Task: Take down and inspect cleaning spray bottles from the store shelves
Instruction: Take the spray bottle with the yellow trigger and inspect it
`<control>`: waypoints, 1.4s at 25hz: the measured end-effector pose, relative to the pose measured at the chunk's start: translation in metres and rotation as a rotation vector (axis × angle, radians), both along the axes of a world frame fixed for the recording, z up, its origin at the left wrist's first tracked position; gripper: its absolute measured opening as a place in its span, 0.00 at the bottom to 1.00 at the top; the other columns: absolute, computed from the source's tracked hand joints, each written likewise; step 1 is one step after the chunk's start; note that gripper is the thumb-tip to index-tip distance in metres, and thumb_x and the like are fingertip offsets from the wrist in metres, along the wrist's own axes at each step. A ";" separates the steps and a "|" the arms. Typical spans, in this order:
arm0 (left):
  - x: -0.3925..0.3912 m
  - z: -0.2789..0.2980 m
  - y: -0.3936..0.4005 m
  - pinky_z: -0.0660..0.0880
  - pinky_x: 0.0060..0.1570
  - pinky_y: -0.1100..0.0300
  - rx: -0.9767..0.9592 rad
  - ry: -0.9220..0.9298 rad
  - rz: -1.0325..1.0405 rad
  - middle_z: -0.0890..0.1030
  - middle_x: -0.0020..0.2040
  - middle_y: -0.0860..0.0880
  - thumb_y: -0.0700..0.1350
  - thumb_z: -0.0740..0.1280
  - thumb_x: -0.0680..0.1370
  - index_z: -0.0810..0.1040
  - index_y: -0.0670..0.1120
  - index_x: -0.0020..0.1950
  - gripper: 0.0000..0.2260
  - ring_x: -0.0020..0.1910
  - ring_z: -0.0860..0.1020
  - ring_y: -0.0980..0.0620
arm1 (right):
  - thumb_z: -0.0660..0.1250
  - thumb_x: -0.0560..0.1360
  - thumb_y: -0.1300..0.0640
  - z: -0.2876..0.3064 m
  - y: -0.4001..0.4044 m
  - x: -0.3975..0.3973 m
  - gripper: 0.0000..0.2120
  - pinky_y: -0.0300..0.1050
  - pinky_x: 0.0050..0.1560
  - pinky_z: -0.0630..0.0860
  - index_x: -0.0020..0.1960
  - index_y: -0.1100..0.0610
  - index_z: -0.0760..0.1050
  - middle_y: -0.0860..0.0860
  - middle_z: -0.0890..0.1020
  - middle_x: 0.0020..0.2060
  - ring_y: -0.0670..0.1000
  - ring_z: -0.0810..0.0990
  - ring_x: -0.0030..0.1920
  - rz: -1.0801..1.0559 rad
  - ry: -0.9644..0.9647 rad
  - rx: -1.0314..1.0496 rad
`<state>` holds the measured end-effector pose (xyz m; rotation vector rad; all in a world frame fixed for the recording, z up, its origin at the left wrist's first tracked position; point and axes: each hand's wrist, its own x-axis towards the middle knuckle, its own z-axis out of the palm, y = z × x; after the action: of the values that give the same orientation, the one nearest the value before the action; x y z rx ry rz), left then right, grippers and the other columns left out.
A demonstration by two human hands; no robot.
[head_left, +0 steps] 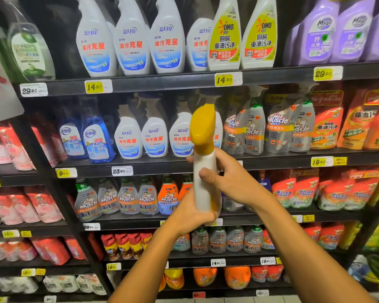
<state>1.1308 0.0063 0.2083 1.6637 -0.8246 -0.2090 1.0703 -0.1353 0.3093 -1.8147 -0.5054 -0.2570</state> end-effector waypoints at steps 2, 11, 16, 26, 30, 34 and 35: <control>-0.008 0.012 0.009 0.78 0.51 0.61 0.005 0.130 -0.124 0.83 0.53 0.53 0.47 0.75 0.64 0.73 0.53 0.61 0.26 0.54 0.81 0.56 | 0.71 0.66 0.32 -0.004 -0.005 0.003 0.41 0.46 0.59 0.78 0.70 0.55 0.68 0.54 0.81 0.62 0.51 0.80 0.62 0.044 0.040 0.099; -0.025 0.014 0.012 0.79 0.55 0.45 -0.407 0.650 -0.243 0.84 0.56 0.42 0.52 0.84 0.55 0.71 0.41 0.67 0.45 0.57 0.82 0.42 | 0.66 0.76 0.45 0.008 0.006 0.006 0.18 0.44 0.44 0.82 0.65 0.44 0.72 0.47 0.86 0.50 0.49 0.86 0.50 -0.077 -0.004 0.200; -0.030 0.022 0.012 0.79 0.55 0.46 -0.405 0.615 -0.182 0.84 0.57 0.42 0.53 0.84 0.55 0.71 0.42 0.67 0.45 0.57 0.82 0.41 | 0.57 0.81 0.39 0.006 0.010 0.003 0.14 0.59 0.50 0.81 0.65 0.40 0.69 0.47 0.85 0.48 0.50 0.85 0.48 -0.238 -0.074 0.037; -0.031 0.027 0.020 0.80 0.53 0.44 -0.465 0.694 -0.243 0.85 0.55 0.42 0.52 0.85 0.53 0.78 0.42 0.62 0.40 0.54 0.83 0.42 | 0.66 0.76 0.43 0.009 0.005 0.007 0.26 0.41 0.47 0.81 0.73 0.42 0.66 0.44 0.84 0.55 0.47 0.85 0.52 -0.038 0.060 0.115; -0.031 0.037 0.023 0.81 0.51 0.46 -0.468 0.675 -0.285 0.84 0.55 0.42 0.51 0.84 0.56 0.84 0.46 0.57 0.31 0.54 0.83 0.42 | 0.62 0.81 0.45 0.005 0.008 0.004 0.17 0.38 0.42 0.80 0.68 0.48 0.73 0.45 0.86 0.47 0.44 0.85 0.46 -0.088 0.066 0.245; -0.030 0.043 0.023 0.80 0.54 0.46 -0.416 0.631 -0.172 0.84 0.56 0.41 0.53 0.84 0.55 0.77 0.43 0.62 0.38 0.55 0.83 0.41 | 0.73 0.67 0.37 -0.005 0.015 0.001 0.32 0.49 0.49 0.83 0.69 0.40 0.70 0.41 0.84 0.53 0.47 0.85 0.50 -0.253 -0.029 0.137; -0.030 0.044 0.023 0.80 0.54 0.46 -0.397 0.612 -0.171 0.84 0.56 0.41 0.53 0.84 0.56 0.78 0.44 0.61 0.38 0.55 0.82 0.41 | 0.74 0.68 0.40 -0.005 0.013 0.002 0.32 0.48 0.49 0.83 0.69 0.43 0.71 0.42 0.84 0.53 0.48 0.85 0.50 -0.212 -0.029 0.180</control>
<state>1.1006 0.0298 0.2526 1.0650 -0.4945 -0.5995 1.0719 -0.1218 0.3044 -1.6904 -0.3000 -0.4603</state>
